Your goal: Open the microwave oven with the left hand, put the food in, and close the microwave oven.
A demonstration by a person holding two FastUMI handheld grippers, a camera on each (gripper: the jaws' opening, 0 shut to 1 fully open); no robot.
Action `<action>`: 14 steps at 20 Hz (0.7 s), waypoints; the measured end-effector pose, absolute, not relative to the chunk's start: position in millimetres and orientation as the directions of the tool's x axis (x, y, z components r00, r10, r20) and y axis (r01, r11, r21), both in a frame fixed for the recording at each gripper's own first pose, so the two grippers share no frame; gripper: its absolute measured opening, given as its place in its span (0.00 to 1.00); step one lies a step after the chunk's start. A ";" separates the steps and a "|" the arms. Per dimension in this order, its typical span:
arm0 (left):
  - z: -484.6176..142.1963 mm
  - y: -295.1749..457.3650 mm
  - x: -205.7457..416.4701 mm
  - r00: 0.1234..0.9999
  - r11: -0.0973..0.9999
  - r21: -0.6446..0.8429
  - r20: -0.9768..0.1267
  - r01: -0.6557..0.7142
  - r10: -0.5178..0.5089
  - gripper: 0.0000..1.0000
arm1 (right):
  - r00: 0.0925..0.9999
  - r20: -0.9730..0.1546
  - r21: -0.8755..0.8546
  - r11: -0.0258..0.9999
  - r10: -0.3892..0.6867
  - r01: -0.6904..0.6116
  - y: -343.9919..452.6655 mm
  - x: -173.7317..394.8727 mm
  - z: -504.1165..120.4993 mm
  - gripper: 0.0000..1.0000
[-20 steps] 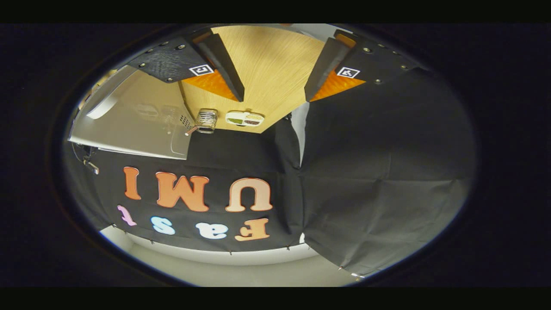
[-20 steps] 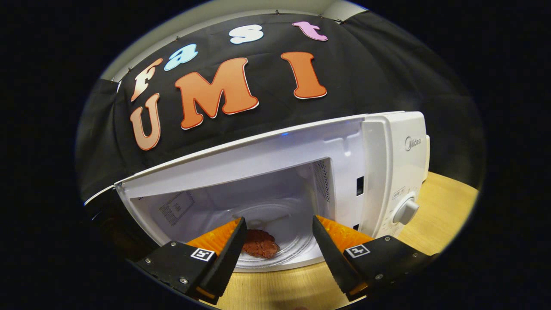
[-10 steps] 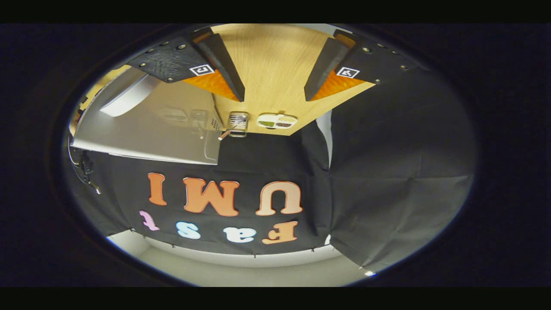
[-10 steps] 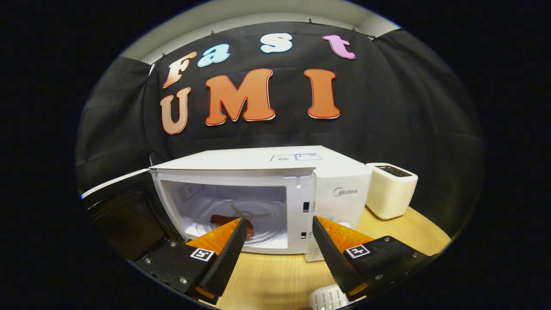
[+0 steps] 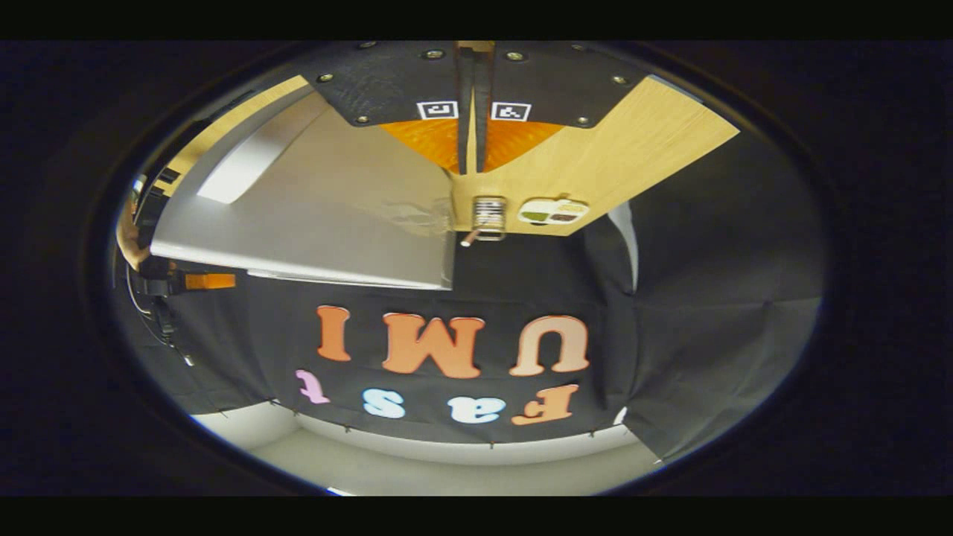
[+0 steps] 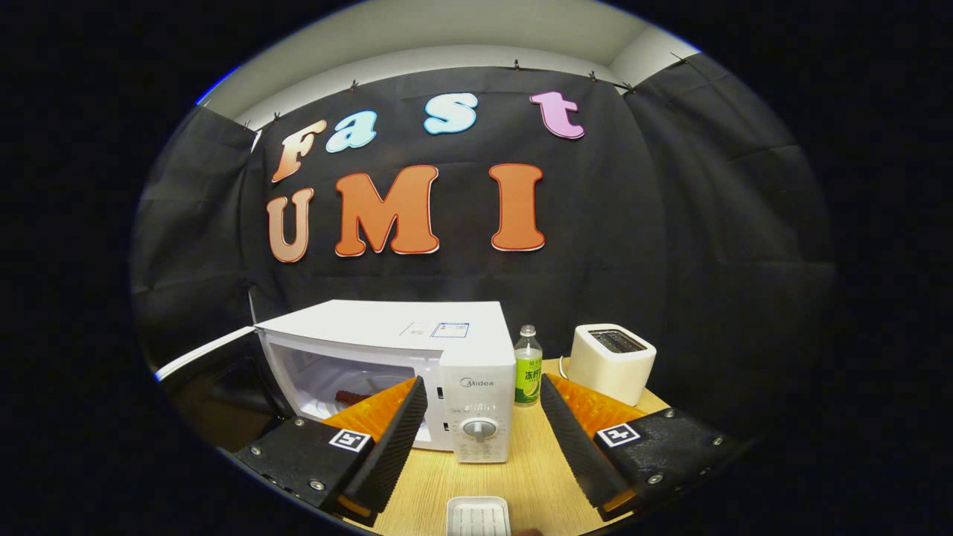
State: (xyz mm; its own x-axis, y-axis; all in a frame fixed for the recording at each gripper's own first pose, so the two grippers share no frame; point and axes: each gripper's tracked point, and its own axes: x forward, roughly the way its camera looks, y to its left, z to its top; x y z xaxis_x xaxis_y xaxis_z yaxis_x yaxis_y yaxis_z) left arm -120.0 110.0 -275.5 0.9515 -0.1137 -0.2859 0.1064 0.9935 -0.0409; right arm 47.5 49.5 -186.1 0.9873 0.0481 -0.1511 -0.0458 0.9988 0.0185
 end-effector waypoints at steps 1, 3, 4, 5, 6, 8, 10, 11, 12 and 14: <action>-272.7 96.1 -119.2 0.950 0.990 -0.032 -0.280 0.136 -0.140 0.02 | 0.988 -0.149 0.022 0.999 0.043 -0.040 43.6 46.6 -182.4 0.94; -266.8 76.4 -120.5 0.946 0.983 -0.004 -0.271 0.183 -0.177 0.02 | 0.989 -0.142 0.016 1.000 0.028 -0.026 31.6 43.7 -175.3 0.95; -268.5 65.5 -120.4 0.942 0.978 0.001 -0.271 0.208 -0.200 0.02 | 0.990 -0.139 0.011 1.000 0.024 -0.022 26.8 41.1 -171.3 0.95; -270.2 55.6 -121.0 0.935 0.973 0.002 -0.276 0.231 -0.221 0.02 | 0.990 -0.136 0.011 1.000 0.025 -0.024 22.9 37.9 -168.3 0.94; -270.1 50.1 -121.4 0.932 0.970 0.004 -0.277 0.244 -0.234 0.01 | 0.991 -0.135 0.012 1.000 0.026 -0.024 18.7 34.9 -165.1 0.94; -271.2 34.7 -118.5 0.923 0.962 -0.015 -0.278 0.272 -0.265 0.02 | 0.991 -0.129 0.006 1.000 0.019 -0.018 9.7 31.2 -159.0 0.95; -275.8 21.4 -114.6 0.912 0.956 -0.048 -0.287 0.290 -0.292 0.01 | 0.993 -0.116 -0.007 1.000 0.003 -0.004 -1.2 29.3 -153.2 0.95; -277.1 14.8 -112.0 0.907 0.952 -0.064 -0.292 0.299 -0.304 0.01 | 0.993 -0.115 -0.008 1.000 -0.004 0.003 -6.4 28.2 -152.0 0.95; -278.1 8.2 -109.9 0.903 0.949 -0.070 -0.294 0.306 -0.313 0.02 | 0.993 -0.116 -0.002 1.000 -0.006 0.006 -10.0 27.4 -150.3 0.95; -278.8 -3.9 -105.3 0.898 0.945 -0.070 -0.297 0.319 -0.325 0.01 | 0.992 -0.125 0.011 1.000 -0.006 0.007 -16.8 25.3 -150.3 0.95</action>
